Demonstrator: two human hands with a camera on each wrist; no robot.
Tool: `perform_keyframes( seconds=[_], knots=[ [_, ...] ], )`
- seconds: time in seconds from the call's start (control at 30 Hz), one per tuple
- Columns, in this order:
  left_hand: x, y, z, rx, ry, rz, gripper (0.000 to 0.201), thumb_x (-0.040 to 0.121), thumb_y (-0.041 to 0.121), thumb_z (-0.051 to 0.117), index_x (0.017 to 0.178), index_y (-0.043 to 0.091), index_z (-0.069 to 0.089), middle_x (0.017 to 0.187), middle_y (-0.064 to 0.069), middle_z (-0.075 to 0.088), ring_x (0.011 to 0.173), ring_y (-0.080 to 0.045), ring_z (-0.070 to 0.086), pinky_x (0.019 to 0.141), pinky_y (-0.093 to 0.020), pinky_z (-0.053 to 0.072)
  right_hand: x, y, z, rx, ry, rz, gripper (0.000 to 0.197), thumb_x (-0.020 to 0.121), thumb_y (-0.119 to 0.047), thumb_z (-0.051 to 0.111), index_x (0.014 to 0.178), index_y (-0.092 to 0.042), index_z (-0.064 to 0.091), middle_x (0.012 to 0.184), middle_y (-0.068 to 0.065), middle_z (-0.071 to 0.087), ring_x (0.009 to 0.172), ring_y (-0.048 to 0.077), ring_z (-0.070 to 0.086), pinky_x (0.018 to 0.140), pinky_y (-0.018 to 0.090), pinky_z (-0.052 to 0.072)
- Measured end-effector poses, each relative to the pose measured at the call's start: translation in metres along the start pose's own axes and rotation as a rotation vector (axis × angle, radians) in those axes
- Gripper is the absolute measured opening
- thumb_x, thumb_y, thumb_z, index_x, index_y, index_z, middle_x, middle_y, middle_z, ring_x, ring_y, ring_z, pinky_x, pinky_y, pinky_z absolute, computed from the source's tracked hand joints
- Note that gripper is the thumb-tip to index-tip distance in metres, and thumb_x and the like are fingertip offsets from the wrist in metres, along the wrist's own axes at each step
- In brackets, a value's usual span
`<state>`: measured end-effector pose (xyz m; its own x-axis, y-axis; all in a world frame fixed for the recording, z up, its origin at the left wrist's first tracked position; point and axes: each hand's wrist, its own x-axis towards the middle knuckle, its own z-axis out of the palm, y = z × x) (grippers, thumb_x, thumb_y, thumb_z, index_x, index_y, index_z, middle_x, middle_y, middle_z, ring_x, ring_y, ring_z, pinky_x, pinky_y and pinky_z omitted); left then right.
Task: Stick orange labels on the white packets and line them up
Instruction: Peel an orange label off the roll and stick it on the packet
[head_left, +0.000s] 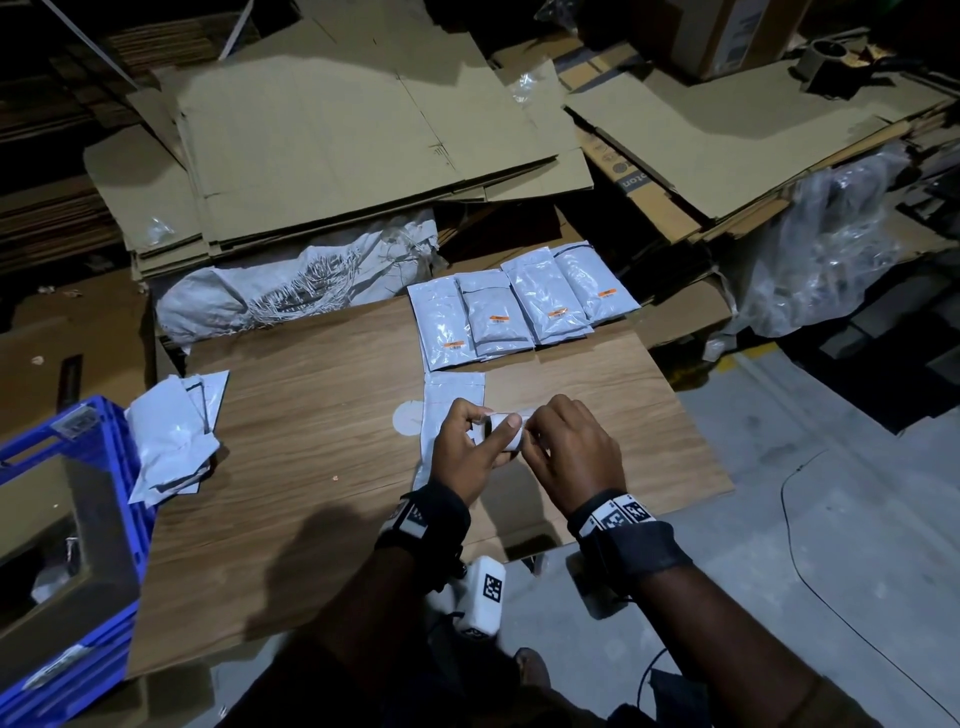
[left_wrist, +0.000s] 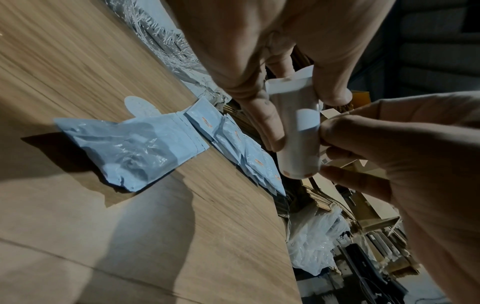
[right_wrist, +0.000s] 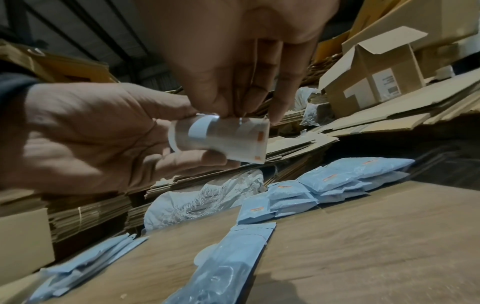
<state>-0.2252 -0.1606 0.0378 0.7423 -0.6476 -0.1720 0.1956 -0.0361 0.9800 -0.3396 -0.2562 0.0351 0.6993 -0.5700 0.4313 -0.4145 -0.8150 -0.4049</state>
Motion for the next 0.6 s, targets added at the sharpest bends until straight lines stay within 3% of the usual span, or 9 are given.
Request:
perform_keyframes(
  seconds=[0.13, 0.27, 0.33, 0.4, 0.47, 0.6],
  knots=[
    [0.002, 0.0, 0.001, 0.022, -0.017, 0.004, 0.034, 0.09, 0.016, 0.076, 0.101, -0.002, 0.05, 0.099, -0.004, 0.043, 0.079, 0.012, 0.057, 0.08, -0.05, 0.063, 0.006, -0.001, -0.001, -0.141, -0.006, -0.051, 0.02, 0.086, -0.021, 0.074, 0.08, -0.014, 0.057, 0.084, 0.004, 0.053, 0.078, 0.026, 0.055, 0.051, 0.031, 0.026],
    [0.002, -0.001, -0.001, 0.02, -0.04, -0.009, 0.035, 0.09, 0.019, 0.078, 0.098, 0.001, 0.049, 0.099, -0.003, 0.047, 0.092, -0.012, 0.061, 0.082, -0.054, 0.062, 0.009, 0.004, -0.004, -0.114, -0.03, -0.078, 0.017, 0.088, -0.026, 0.067, 0.082, -0.013, 0.057, 0.083, 0.005, 0.054, 0.078, 0.028, 0.054, 0.053, 0.034, 0.03],
    [0.002, -0.003, -0.002, -0.03, -0.024, -0.026, 0.034, 0.091, 0.017, 0.076, 0.095, 0.001, 0.046, 0.102, -0.008, 0.051, 0.1, -0.024, 0.066, 0.083, -0.054, 0.061, 0.008, 0.01, -0.005, -0.001, -0.028, -0.043, 0.021, 0.091, -0.032, 0.058, 0.084, -0.013, 0.056, 0.084, 0.005, 0.054, 0.079, 0.028, 0.053, 0.053, 0.037, 0.038],
    [0.003, -0.004, -0.004, -0.087, -0.016, -0.039, 0.032, 0.091, 0.017, 0.076, 0.092, 0.004, 0.047, 0.106, -0.015, 0.052, 0.109, -0.033, 0.069, 0.084, -0.055, 0.061, 0.007, 0.017, -0.005, 0.126, -0.005, -0.014, 0.016, 0.09, -0.028, 0.057, 0.085, -0.013, 0.056, 0.084, 0.004, 0.054, 0.079, 0.028, 0.052, 0.057, 0.043, 0.045],
    [0.004, -0.005, -0.005, -0.126, -0.013, -0.047, 0.034, 0.089, 0.021, 0.079, 0.09, 0.007, 0.048, 0.111, -0.021, 0.053, 0.112, -0.039, 0.067, 0.083, -0.056, 0.061, 0.004, 0.019, -0.008, 0.167, 0.009, -0.014, 0.01, 0.09, -0.021, 0.061, 0.086, -0.013, 0.057, 0.085, 0.002, 0.054, 0.079, 0.027, 0.053, 0.06, 0.045, 0.047],
    [0.005, -0.004, -0.003, -0.109, -0.017, -0.048, 0.039, 0.087, 0.023, 0.08, 0.091, 0.003, 0.047, 0.107, -0.017, 0.053, 0.111, -0.042, 0.067, 0.084, -0.056, 0.061, 0.001, 0.012, -0.016, 0.108, -0.017, -0.055, 0.008, 0.094, -0.026, 0.064, 0.091, -0.019, 0.061, 0.092, -0.006, 0.057, 0.087, 0.019, 0.055, 0.057, 0.036, 0.045]
  ],
)
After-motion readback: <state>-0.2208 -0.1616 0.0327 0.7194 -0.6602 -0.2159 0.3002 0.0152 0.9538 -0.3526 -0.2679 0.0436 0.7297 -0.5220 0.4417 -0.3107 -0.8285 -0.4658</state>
